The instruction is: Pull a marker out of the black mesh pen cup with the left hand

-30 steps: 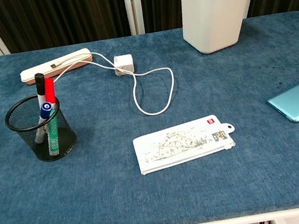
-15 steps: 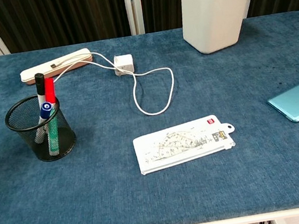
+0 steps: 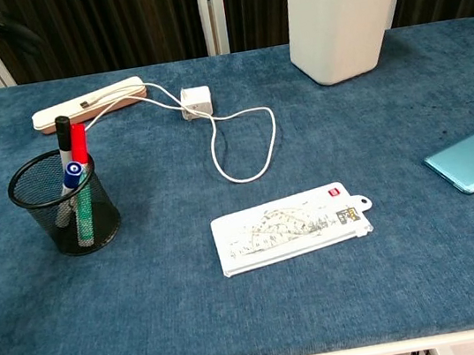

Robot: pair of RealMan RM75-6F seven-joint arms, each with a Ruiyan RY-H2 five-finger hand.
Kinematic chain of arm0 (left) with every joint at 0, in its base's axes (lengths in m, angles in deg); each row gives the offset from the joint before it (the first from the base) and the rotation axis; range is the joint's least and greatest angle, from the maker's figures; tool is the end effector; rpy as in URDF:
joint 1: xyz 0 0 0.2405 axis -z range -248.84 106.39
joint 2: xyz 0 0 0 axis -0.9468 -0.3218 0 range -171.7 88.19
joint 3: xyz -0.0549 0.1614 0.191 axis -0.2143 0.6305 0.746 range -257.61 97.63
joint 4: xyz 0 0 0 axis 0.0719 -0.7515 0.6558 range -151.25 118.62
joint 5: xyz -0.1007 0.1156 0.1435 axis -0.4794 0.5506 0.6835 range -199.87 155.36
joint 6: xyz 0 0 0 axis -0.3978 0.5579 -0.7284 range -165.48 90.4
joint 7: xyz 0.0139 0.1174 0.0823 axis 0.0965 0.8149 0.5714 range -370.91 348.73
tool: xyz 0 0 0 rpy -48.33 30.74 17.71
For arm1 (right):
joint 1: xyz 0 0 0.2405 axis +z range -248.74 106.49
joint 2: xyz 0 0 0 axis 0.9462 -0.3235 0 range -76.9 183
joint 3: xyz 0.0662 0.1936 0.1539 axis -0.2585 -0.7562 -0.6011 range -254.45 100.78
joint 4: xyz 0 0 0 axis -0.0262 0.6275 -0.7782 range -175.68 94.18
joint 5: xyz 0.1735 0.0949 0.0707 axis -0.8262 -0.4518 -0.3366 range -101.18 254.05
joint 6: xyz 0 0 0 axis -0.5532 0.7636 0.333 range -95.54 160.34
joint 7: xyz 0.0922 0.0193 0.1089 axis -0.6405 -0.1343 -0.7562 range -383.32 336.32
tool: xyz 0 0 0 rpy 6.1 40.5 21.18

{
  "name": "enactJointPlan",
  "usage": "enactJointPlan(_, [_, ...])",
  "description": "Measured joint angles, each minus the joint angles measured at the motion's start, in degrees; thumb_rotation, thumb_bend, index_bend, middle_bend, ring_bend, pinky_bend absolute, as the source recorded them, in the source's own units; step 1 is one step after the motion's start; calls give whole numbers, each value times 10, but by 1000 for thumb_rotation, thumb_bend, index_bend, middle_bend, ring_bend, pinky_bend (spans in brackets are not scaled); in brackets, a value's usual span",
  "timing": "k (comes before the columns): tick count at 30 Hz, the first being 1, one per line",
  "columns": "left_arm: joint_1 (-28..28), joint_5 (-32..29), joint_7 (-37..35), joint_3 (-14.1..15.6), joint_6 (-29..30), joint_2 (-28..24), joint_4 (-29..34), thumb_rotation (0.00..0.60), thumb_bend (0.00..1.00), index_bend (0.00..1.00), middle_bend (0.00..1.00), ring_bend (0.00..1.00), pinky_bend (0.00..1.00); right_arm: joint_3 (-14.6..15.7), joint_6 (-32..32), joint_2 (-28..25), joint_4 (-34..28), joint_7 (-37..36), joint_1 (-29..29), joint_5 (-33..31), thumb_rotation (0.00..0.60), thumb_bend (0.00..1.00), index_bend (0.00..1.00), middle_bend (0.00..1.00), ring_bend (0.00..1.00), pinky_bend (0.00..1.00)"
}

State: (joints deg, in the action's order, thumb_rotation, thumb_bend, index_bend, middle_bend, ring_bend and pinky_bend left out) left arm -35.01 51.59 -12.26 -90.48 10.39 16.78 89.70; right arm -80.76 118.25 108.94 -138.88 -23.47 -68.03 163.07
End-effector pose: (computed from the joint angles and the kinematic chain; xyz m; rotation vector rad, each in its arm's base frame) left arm -0.1629 0.3128 0.1069 -1.9110 -1.1229 -0.9656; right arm -0.3013 -0.1746 0.1981 1.3783 -0.8574 0.8837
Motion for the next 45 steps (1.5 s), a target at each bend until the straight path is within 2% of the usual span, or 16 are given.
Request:
enactJointPlan(4, [24,-25,-11,-3,-31,26,-26,600,191,199,149,52,205,1,10,-6,-3,-2,-6,1,600,175,0,0,0,0])
enactJointPlan(8, [33,-34,-21,-1,-36,49,-52,600,192,235,157,52,205,3,20,-14,-11,1,-11,8,600,175,0,0,0,0])
enactJointPlan(27, [27,1,-93,19,-19,92,-118,600,246,366,191,59,204,8,2,2,-9,22,-7,3,600,175,0,0,0,0])
enactJointPlan(45, [41,-4,-109,22,-30,109,-130,600,284,425,205,73,204,8,-13,5,5,8,-3,-11,600,175,0,0,0,0])
